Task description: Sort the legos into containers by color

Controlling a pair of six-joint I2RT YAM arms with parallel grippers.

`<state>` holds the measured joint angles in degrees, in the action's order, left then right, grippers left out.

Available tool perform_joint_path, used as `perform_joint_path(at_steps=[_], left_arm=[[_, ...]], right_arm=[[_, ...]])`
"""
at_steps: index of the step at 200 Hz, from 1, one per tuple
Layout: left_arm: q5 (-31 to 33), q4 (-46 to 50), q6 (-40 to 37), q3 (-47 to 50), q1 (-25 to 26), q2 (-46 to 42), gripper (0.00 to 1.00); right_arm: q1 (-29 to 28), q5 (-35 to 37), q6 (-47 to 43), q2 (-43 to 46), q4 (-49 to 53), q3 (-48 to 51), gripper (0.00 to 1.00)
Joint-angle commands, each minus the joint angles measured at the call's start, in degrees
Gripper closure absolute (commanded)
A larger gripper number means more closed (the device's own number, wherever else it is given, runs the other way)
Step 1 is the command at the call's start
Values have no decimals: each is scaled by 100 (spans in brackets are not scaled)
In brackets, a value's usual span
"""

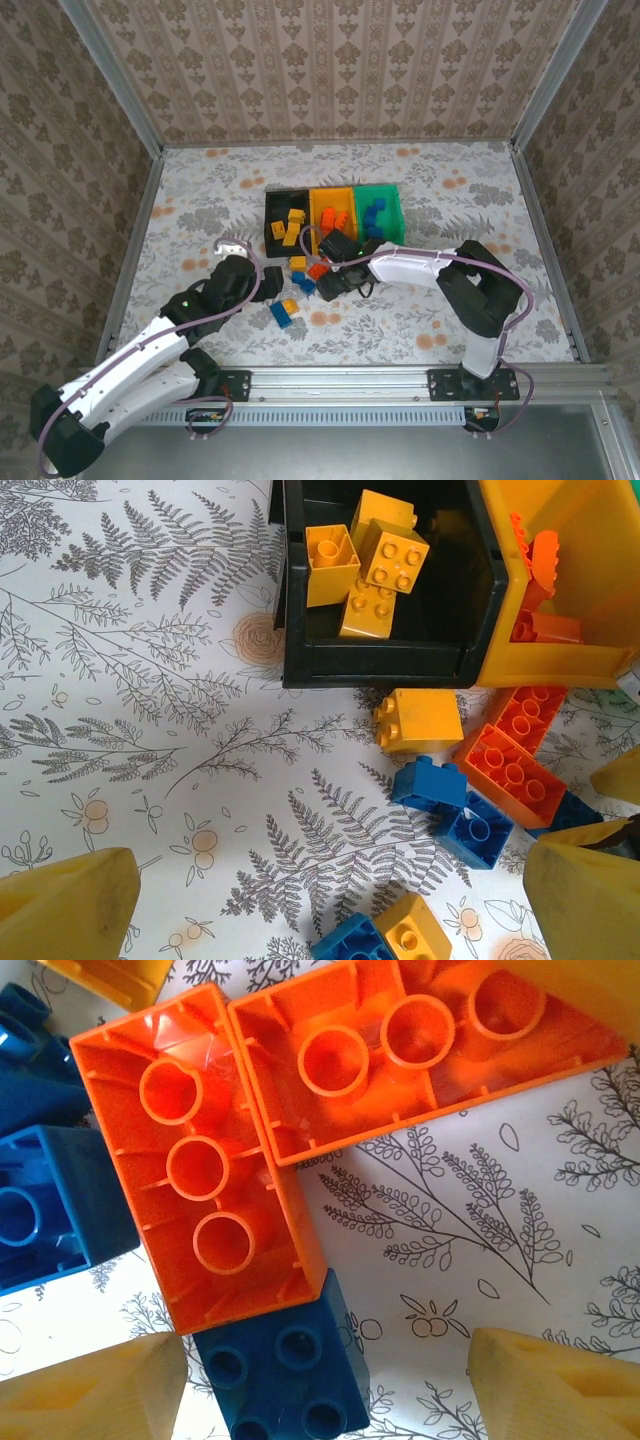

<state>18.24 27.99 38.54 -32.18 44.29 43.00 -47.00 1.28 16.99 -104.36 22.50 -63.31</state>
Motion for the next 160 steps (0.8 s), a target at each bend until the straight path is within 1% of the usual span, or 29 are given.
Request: perform_joint_path(at_steps=[1,25,44,76,89,102,138,160], left_arm=[[-49,55,122,72,-57,-89,0],[-91,1,117,83,-95,-81,0],[-143,-32,114,114,-116,-80,0],[-206,-13,124,124,-156,-55,0],[-233,-18,101,121,-162,-55,0],[-240,-21,100,116,-164,-55,0],[-295,-108,83,133,-193,-20,0],[-303,-151,74,133,-193,30,0]], right_arm=[[-103,205,-213,-159,141,-251,29],[-187,410,-208,-299,293,-297,36],[-250,442,-205,-397,322,-295,40],[-348,497,-180,-327,343,-208,53],[-347,433,-130,-111,299,-71,58],[-353,313,-80,168,243,73,61],[-335,188,61,1089,350,327,63],[-163,232,152,1625,480,298,63]])
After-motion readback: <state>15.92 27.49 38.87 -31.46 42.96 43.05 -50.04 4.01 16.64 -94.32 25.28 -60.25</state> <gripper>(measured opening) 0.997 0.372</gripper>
